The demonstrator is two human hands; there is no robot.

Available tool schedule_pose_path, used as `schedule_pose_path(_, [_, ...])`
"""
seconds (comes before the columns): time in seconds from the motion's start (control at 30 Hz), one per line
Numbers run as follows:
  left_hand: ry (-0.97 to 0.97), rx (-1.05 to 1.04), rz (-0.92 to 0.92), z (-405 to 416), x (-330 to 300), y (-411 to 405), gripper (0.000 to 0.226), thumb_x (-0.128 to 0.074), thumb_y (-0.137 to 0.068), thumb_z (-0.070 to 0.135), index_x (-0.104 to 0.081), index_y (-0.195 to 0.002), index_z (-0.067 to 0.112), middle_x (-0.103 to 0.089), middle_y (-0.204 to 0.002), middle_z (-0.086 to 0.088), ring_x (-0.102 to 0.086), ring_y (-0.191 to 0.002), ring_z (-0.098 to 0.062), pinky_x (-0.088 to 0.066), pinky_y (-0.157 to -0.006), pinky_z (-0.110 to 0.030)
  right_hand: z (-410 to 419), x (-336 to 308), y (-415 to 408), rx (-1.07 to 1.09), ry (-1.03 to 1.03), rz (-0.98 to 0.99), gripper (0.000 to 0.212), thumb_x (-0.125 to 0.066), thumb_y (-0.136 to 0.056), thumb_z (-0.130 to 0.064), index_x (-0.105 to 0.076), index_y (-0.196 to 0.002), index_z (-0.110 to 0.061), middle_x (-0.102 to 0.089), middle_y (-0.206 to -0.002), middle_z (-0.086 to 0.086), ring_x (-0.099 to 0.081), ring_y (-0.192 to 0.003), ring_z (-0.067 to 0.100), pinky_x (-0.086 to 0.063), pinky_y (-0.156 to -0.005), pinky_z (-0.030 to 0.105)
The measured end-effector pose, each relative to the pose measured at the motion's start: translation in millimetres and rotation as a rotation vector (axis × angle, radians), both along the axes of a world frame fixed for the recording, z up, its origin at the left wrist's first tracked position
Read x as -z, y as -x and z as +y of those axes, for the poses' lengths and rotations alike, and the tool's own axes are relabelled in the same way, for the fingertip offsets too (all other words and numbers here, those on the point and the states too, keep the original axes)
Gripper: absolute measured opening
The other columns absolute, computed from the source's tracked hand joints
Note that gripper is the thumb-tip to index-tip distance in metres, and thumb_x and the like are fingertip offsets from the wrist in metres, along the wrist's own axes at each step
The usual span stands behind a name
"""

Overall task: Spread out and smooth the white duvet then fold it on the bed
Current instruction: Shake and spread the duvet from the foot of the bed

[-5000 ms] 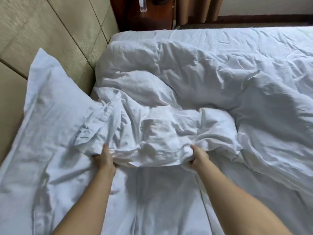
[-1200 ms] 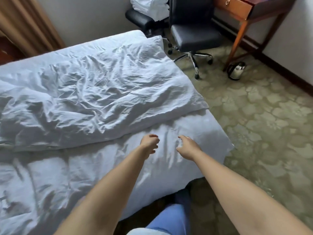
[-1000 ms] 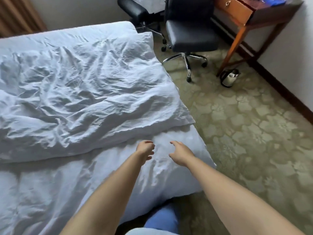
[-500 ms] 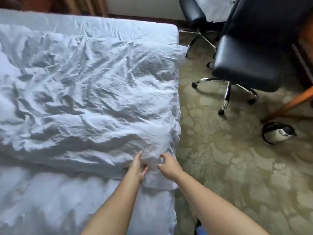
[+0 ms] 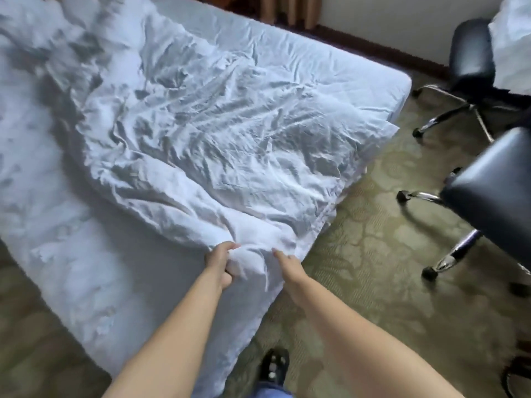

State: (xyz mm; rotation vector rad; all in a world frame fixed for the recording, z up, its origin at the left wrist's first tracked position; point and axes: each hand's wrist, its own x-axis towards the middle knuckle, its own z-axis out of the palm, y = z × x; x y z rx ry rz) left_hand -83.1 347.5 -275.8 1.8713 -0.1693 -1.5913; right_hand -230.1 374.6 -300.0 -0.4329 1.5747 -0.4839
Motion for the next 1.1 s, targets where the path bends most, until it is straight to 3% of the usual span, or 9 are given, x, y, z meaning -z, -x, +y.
schedule_pose_path(0.1, [0.035,-0.051,0.206,-20.1,-21.9,10.9,0.04,-0.043,-0.085,0.013,-0.067,-0.054,0.002,-0.061,-0.054,-0.008,-0.06,-0.045,-0.02,-0.048,-0.049,-0.021,-37.6,-8.5,14.2,0.245,-0.076,-0.295,0.066,-0.047,-0.089,-0.062,-0.049,-0.13,-0.01,-0.04,-0.146,0.015,-0.042,-0.132,0.036,-0.042,-0.1,0.041])
schedule_pose_path(0.2, [0.123,-0.074,0.354,-41.0,-44.9,29.9,0.027,-0.046,-0.075,0.016,-0.067,-0.073,-0.001,-0.064,-0.07,-0.014,-0.063,-0.068,-0.028,-0.048,-0.071,-0.032,-84.6,-21.5,28.6,0.393,-0.072,-0.574,0.084,-0.041,-0.084,-0.073,-0.049,-0.135,-0.006,-0.052,-0.135,0.012,-0.05,-0.124,0.034,-0.045,-0.096,0.041])
schedule_pose_path(0.3, [0.192,-0.082,0.438,-67.1,-56.9,49.2,0.045,-0.037,-0.083,0.021,-0.072,-0.065,0.0,-0.067,-0.07,-0.014,-0.067,-0.065,-0.027,-0.048,-0.068,-0.03,-138.5,-43.3,38.9,0.45,-0.04,-0.709,0.084,-0.04,-0.082,-0.076,-0.052,-0.135,-0.011,-0.055,-0.134,0.017,-0.05,-0.123,0.035,-0.04,-0.103,0.047])
schedule_pose_path(0.47, [0.289,-0.126,0.461,-90.2,-94.0,76.8,0.048,-0.034,-0.084,0.02,-0.075,-0.073,-0.002,-0.071,-0.074,-0.017,-0.07,-0.067,-0.028,-0.055,-0.058,-0.023,-208.2,-84.8,64.2,0.443,-0.016,-0.692,0.068,-0.041,-0.086,-0.068,-0.055,-0.125,-0.014,-0.066,-0.093,0.014,-0.058,-0.09,0.028,-0.045,-0.077,0.037])
schedule_pose_path(0.57, [0.334,-0.162,0.38,-101.5,-123.4,95.5,0.041,-0.036,-0.077,0.014,-0.071,-0.06,0.002,-0.067,-0.062,-0.011,-0.068,-0.059,-0.024,-0.053,-0.055,-0.019,-240.9,-108.3,86.1,0.329,0.022,-0.592,0.055,-0.039,-0.095,-0.054,-0.053,-0.126,-0.01,-0.059,-0.119,0.018,-0.054,-0.113,0.033,-0.043,-0.094,0.041])
schedule_pose_path(0.67, [0.346,-0.251,0.23,-107.0,-146.6,118.4,0.038,-0.038,-0.085,0.016,-0.066,-0.062,0.005,-0.064,-0.061,-0.009,-0.065,-0.057,-0.023,-0.05,-0.063,-0.025,-274.8,-129.3,110.4,0.165,0.161,-0.568,0.044,-0.033,-0.1,-0.019,-0.041,-0.138,0.001,-0.046,-0.14,0.024,-0.047,-0.127,0.039,-0.047,-0.088,0.044])
schedule_pose_path(0.77, [0.334,-0.39,0.114,-96.3,-156.2,153.2,0.031,-0.05,-0.086,0.028,-0.066,-0.069,0.009,-0.066,-0.067,-0.01,-0.065,-0.06,-0.025,-0.048,-0.071,-0.031,-301.9,-168.2,143.0,0.123,0.225,-0.414,0.028,-0.057,-0.08,-0.01,-0.062,-0.107,-0.004,-0.065,-0.103,0.021,-0.064,-0.089,0.033,-0.052,-0.085,0.046])
schedule_pose_path(0.9, [0.362,-0.493,0.059,-73.9,-160.0,216.0,0.03,-0.065,-0.08,0.039,-0.076,-0.078,0.012,-0.071,-0.088,-0.013,-0.066,-0.082,-0.03,-0.05,-0.081,-0.037,-304.9,-220.0,196.9,0.081,0.327,-0.328,0.01,-0.067,-0.079,-0.012,-0.058,-0.083,-0.011,-0.053,-0.066,0.002,-0.048,-0.053,0.014,-0.045,-0.058,0.026])
schedule_pose_path(1.1, [0.361,-0.651,0.214,-58.1,-138.2,316.8,0.045,-0.069,-0.073,0.041,-0.074,-0.104,0.009,-0.068,-0.112,-0.018,-0.059,-0.112,-0.035,-0.045,-0.099,-0.044,-288.8,-198.7,285.4,0.0,0.197,-0.245,0.003,-0.054,-0.085,-0.003,-0.056,-0.086,-0.001,-0.056,-0.086,0.012,-0.055,-0.088,0.023,-0.048,-0.09,0.049])
